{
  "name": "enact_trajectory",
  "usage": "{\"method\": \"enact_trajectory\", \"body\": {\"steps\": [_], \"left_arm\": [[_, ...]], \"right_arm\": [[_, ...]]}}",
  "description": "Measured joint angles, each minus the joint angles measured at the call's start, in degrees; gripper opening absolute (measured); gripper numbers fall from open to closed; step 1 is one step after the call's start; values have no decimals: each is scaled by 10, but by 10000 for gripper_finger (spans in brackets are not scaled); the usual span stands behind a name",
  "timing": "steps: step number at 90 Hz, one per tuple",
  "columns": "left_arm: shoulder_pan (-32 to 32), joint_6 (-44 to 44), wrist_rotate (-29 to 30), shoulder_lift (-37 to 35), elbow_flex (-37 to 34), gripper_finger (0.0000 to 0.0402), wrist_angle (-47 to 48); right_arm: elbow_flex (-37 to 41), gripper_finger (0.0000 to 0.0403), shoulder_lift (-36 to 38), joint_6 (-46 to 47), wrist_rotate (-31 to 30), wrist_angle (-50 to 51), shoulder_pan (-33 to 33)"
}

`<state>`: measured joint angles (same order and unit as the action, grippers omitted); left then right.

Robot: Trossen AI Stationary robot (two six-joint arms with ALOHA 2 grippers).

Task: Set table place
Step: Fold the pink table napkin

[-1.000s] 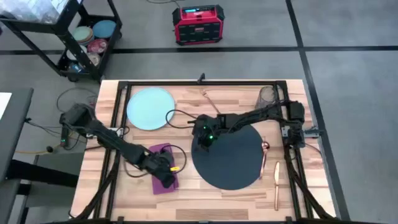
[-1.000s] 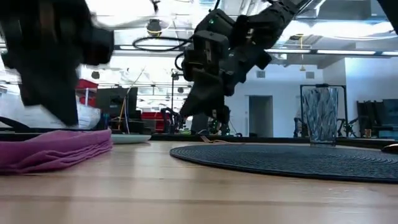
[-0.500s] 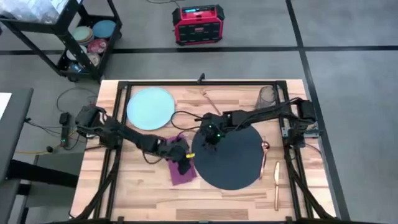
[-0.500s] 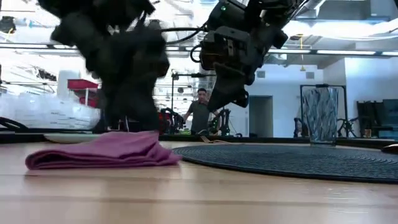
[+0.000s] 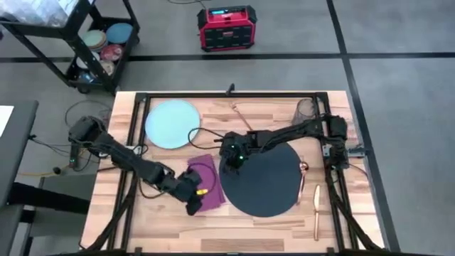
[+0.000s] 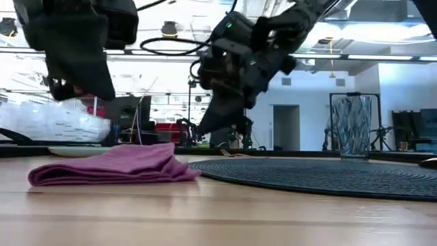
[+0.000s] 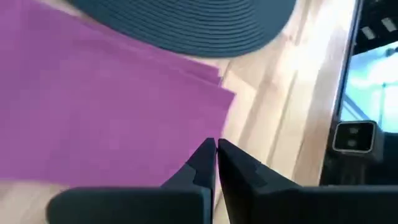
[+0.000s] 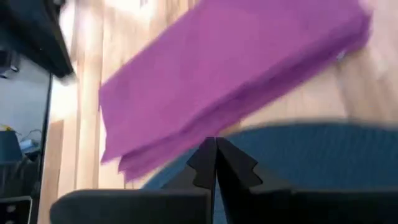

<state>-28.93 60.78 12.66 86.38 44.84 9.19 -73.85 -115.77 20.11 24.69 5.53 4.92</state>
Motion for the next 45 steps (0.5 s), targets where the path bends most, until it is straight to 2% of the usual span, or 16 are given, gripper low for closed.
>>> {"method": "enact_trajectory", "body": {"steps": [14,25,45], "left_arm": [[3,0,4,79,8,0,-67],[1,15,-5,127,17,0,-69],[-22,26,-34,127,23,0,-45]], "right_arm": [[-55,0,-44,-8,26,18,26],[-90,0,-74,-22,52,52,36],[-113,0,-113,-35,71,73,34]]}}
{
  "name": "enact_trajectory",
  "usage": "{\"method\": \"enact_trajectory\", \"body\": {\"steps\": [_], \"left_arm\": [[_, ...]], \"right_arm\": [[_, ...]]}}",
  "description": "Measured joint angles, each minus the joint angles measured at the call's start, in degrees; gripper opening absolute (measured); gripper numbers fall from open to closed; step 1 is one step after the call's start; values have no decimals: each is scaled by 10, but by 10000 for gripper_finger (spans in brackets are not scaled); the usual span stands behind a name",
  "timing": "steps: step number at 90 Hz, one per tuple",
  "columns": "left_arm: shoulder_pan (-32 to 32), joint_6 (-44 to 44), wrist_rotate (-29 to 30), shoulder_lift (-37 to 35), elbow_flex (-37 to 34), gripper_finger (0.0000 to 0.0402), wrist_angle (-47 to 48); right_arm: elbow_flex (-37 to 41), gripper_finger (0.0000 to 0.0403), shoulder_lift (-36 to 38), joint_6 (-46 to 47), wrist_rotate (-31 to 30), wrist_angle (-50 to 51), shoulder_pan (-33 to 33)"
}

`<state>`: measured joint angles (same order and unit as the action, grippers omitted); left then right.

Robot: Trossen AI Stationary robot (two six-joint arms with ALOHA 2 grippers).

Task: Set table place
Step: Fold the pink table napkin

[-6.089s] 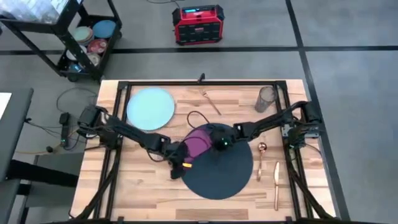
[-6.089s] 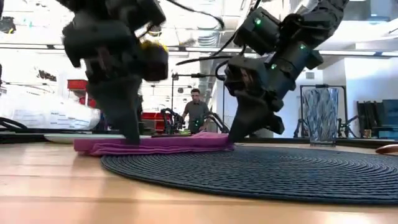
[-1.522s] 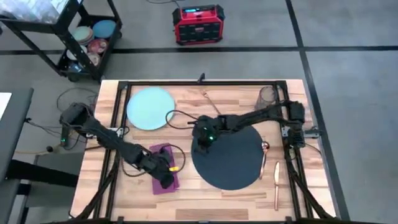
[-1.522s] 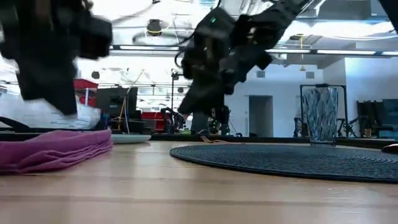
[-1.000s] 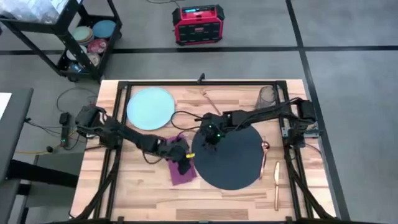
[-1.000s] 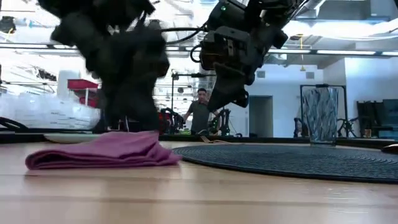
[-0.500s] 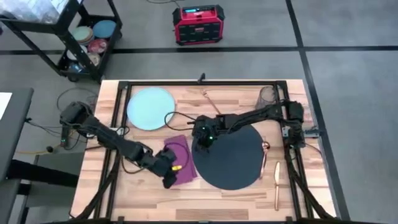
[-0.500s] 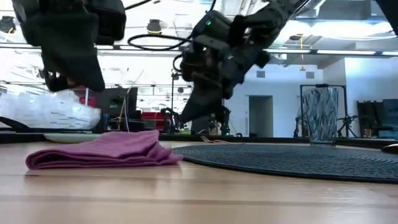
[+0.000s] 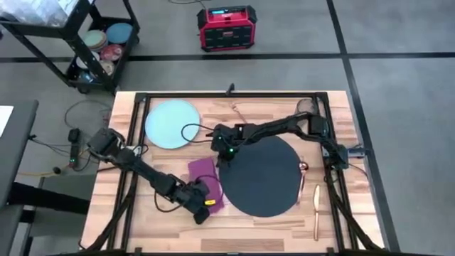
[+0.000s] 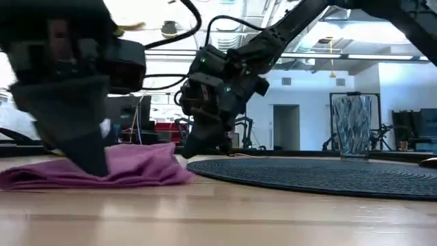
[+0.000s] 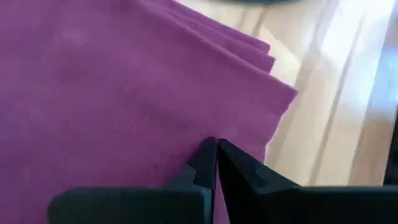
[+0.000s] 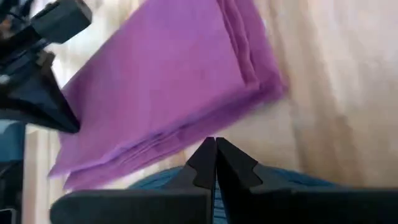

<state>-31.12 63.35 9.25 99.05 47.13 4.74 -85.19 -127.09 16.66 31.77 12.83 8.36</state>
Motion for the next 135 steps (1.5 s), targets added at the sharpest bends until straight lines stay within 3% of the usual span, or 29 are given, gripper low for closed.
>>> {"method": "enact_trajectory", "body": {"steps": [26,38,52,67,78,92,105,117,135], "left_arm": [[-14,10,1,-66,-3,0,70],[-4,0,71,-138,-1,0,83],[12,33,179,-193,-1,0,264],[65,72,193,-195,-20,0,406],[108,84,150,-196,-56,0,374],[135,71,73,-196,-101,0,243],[135,85,70,-195,-112,0,206],[135,69,37,-195,-119,0,152],[135,65,35,-195,-121,0,132]], "right_arm": [[0,0,-8,26,52,-65,-20],[4,0,33,17,41,-4,-28],[44,0,77,-14,-8,14,-81],[66,0,77,16,-52,-50,-139],[70,0,77,19,-88,-67,-153],[70,0,78,21,-98,-70,-148],[70,0,75,19,-125,-72,-149],[70,0,38,31,-121,-76,-155],[68,0,15,39,-111,-97,-164]]}}
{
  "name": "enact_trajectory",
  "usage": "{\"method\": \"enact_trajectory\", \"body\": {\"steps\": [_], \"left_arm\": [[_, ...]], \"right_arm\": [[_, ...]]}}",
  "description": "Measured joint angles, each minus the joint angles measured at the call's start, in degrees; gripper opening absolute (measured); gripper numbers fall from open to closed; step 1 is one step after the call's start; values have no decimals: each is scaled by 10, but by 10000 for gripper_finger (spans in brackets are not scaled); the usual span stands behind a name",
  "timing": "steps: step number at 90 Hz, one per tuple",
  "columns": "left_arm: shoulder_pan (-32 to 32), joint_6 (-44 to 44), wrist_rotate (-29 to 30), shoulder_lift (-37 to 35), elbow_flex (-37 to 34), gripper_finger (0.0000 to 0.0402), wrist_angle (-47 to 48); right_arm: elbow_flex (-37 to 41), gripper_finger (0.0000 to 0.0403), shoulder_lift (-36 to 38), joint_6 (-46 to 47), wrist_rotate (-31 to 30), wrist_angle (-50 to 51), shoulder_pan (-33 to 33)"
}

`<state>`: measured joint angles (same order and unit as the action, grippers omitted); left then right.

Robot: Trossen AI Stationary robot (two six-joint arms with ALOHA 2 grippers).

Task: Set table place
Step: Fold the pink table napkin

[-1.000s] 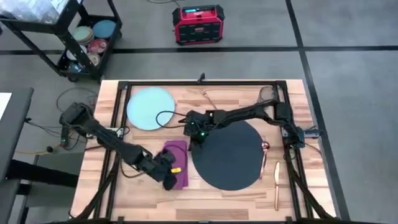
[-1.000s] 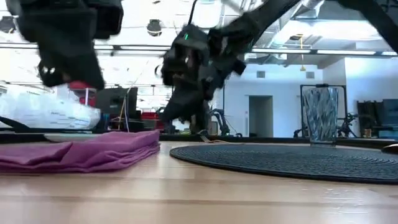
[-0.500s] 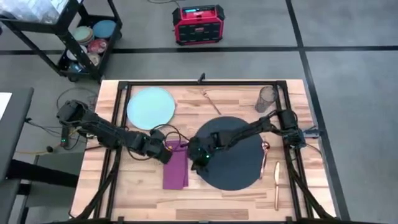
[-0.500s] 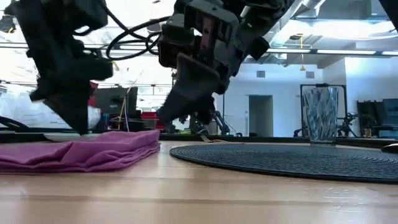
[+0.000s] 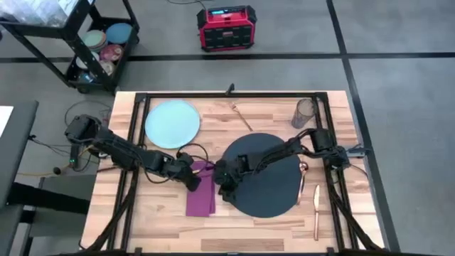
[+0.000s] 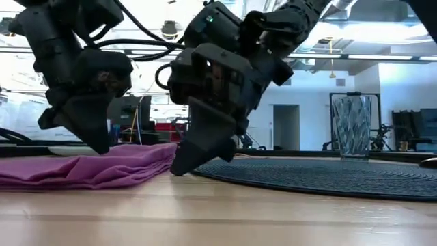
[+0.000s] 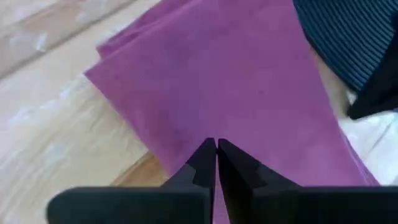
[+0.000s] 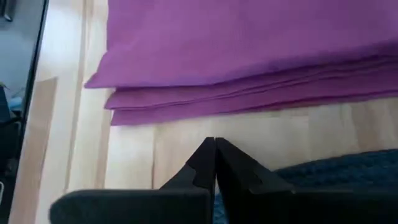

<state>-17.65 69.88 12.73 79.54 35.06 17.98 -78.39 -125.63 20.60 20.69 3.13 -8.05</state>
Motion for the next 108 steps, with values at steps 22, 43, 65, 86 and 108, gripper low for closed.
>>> {"method": "enact_trajectory", "body": {"steps": [22,43,65,86,108], "left_arm": [[-1,-30,-15,-5,1,0,-108],[-93,69,21,-24,20,0,-56],[-186,214,75,-9,21,0,6],[-218,280,75,32,20,0,36],[-215,266,68,104,21,0,-88]], "right_arm": [[2,0,-4,28,20,-44,13],[7,0,18,-5,13,10,21],[7,0,15,-7,20,-10,34],[7,0,15,-5,29,-16,46],[7,0,15,-5,32,-19,47]]}}
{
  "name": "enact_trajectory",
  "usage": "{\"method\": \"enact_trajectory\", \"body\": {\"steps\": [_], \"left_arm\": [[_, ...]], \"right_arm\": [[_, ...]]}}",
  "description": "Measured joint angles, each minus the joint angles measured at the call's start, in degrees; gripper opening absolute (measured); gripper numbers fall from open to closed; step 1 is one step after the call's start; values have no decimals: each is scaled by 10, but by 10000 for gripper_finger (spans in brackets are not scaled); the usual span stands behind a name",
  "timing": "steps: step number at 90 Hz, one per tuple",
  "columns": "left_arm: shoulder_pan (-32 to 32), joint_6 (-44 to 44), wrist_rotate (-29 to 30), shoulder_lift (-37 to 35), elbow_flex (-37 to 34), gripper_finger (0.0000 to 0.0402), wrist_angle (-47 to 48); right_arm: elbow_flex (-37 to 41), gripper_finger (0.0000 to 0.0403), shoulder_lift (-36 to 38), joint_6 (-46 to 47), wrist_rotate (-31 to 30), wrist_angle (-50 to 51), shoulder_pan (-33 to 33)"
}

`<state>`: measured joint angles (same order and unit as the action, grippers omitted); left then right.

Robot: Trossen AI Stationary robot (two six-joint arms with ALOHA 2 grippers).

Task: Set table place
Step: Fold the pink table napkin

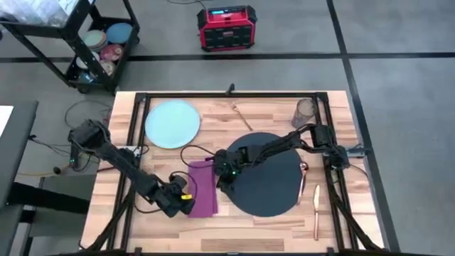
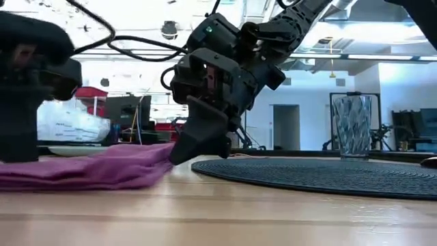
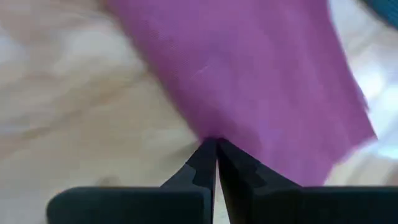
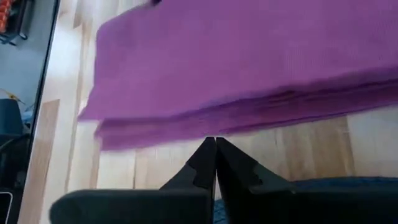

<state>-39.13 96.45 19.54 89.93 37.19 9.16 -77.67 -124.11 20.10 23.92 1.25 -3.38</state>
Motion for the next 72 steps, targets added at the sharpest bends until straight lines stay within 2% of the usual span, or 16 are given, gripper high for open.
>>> {"method": "enact_trajectory", "body": {"steps": [17,33,50,64,72], "left_arm": [[6,-15,2,17,0,0,-47],[24,-73,30,-18,0,0,-65],[34,-136,69,-63,4,0,-54],[36,-142,71,-68,4,0,-36],[37,-142,70,-65,4,0,-33]], "right_arm": [[-2,0,-18,11,7,-11,-4],[-15,0,-31,16,39,-34,-7],[-13,0,15,-11,28,40,-2],[-3,0,24,-36,18,90,-4],[3,0,18,-30,19,82,-15]]}}
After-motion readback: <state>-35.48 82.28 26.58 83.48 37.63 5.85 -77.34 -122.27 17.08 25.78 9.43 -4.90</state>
